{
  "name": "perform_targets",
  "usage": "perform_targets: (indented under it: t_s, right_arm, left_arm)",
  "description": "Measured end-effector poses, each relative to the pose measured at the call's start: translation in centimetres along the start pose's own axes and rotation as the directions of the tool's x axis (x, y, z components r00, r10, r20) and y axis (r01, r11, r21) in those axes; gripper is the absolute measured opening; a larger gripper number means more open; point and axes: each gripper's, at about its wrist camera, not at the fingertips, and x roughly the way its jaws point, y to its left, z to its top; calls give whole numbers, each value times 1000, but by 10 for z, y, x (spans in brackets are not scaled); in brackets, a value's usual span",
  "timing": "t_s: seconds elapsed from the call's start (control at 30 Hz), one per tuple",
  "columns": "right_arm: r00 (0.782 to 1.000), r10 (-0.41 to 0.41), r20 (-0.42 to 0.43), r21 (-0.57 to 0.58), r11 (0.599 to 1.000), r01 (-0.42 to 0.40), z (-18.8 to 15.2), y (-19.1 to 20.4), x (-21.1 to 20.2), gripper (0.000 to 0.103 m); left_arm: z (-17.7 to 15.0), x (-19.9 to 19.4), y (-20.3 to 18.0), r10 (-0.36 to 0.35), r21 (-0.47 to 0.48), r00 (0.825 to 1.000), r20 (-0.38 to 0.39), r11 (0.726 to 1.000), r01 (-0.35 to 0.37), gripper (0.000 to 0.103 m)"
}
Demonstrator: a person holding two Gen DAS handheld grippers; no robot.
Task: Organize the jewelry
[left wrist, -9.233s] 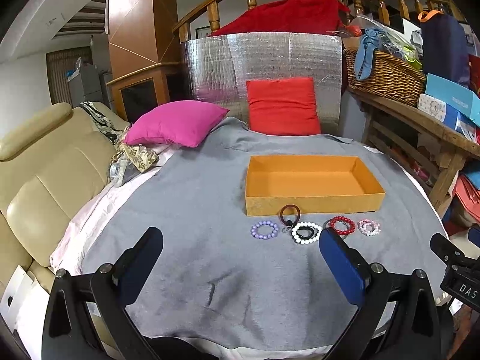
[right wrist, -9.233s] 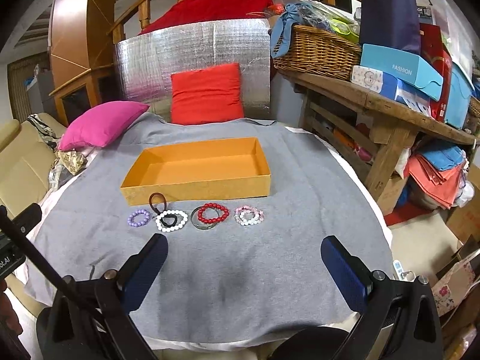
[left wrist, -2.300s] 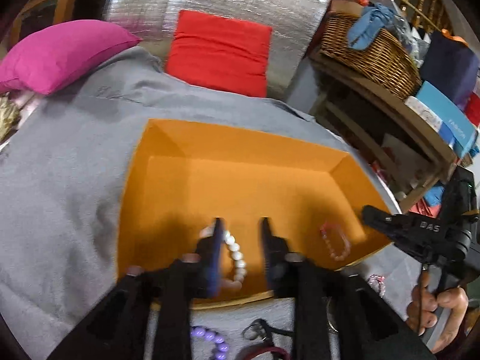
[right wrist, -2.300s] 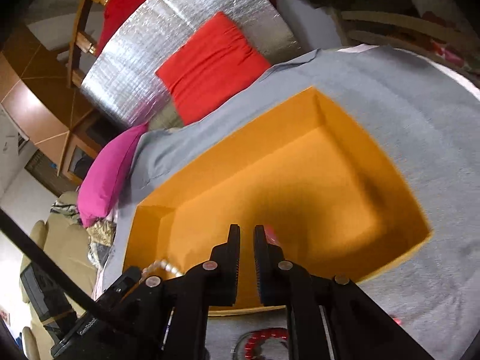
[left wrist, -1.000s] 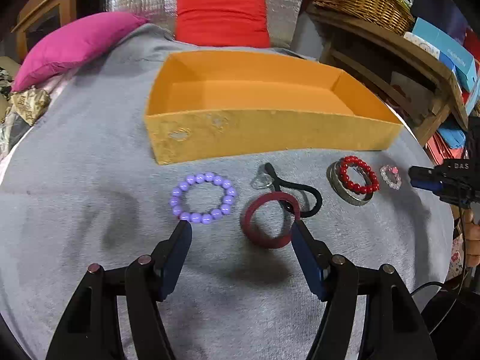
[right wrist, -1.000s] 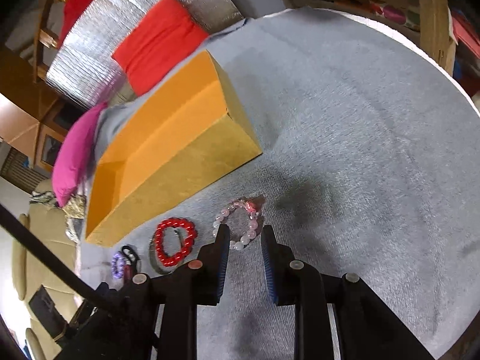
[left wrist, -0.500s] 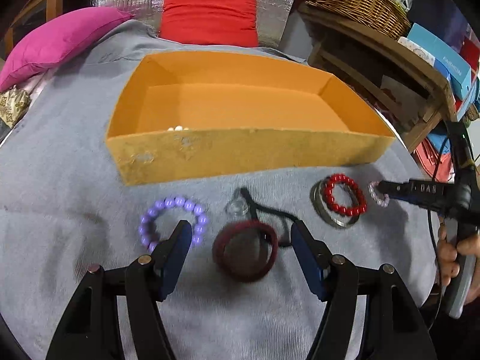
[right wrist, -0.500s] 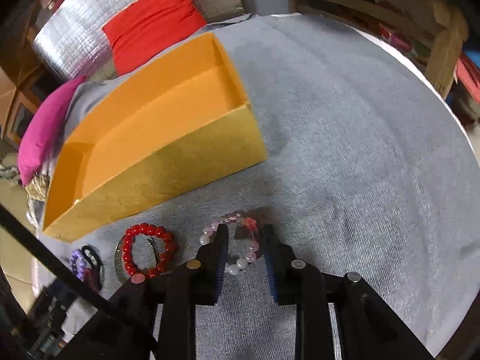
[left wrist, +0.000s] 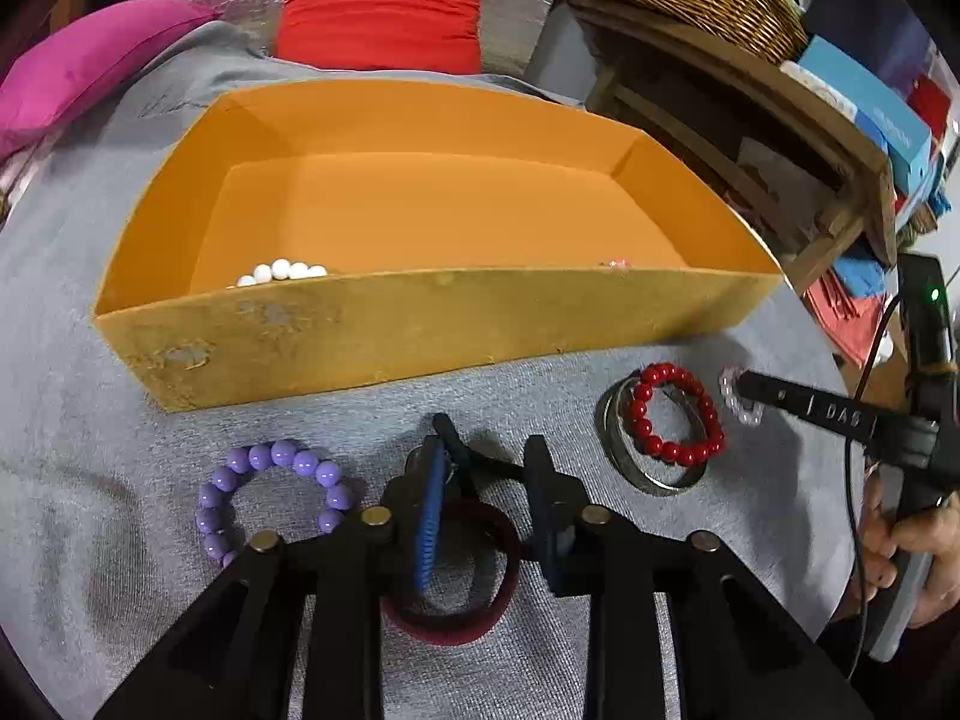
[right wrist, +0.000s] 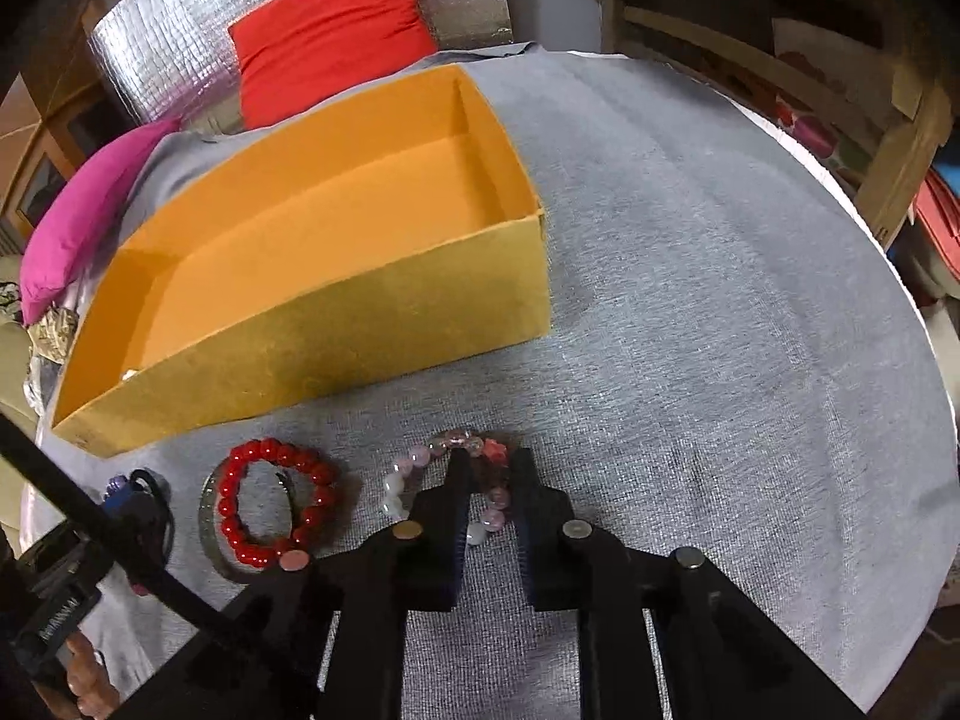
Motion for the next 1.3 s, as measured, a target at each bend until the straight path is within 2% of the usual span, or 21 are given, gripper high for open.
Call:
perform_targets:
  t_s: [0.07, 0.17, 0.3, 0.53, 0.77, 0.83, 0.9, 0.97, 1.1, 1.3]
  right_arm:
    - [1000, 9, 1, 8, 1000, -9, 1, -4, 0, 9]
    - [1000, 28, 7, 25, 999, -28, 1, -13, -4, 9]
    - [997, 67, 34, 51, 996, -69, 1, -19, -14, 9]
    - [990, 136, 18, 108, 985, -138, 6, -37, -19, 9]
    - [991, 135, 0, 136, 982, -134, 2, -51, -20, 11]
    - [989, 145, -12, 139, 980, -142, 2, -53, -19, 11]
    - [989, 143, -27, 133, 981, -138, 1, -52, -17, 12]
    - [989, 141, -42, 126, 983, -135, 2, -48, -14, 20]
    - [991, 124, -43, 99, 988, -119, 3, -38, -9, 20]
    - [999, 28, -20, 8, 1000, -28, 1, -19, -2, 21]
  left_arm:
    - [-1, 0, -2, -1, 7, 1000, 2, 1000, 1, 19]
    - [-2, -2, 1, 1, 2, 1000, 9, 1000, -1, 17]
    - [-7, -10, 1, 0, 12, 1000, 21, 1000, 0, 17]
    - [-10, -12, 8, -5, -7, 1000, 16, 1000, 5, 17]
    - [-6, -4, 3, 24, 5, 1000, 6, 1000, -25, 18]
    - [-5, 0, 3, 31, 2, 1000, -3, 1000, -31, 23]
    - [-5, 1, 3, 31, -8, 1000, 0, 999, -31, 26]
    - [-3, 2, 3, 29, -16, 1000, -1, 999, -29, 26]
    - [-3, 4, 0, 34, -17, 999, -1, 999, -34, 26]
    - [-3, 4, -1, 4, -23, 1000, 6, 1000, -4, 26]
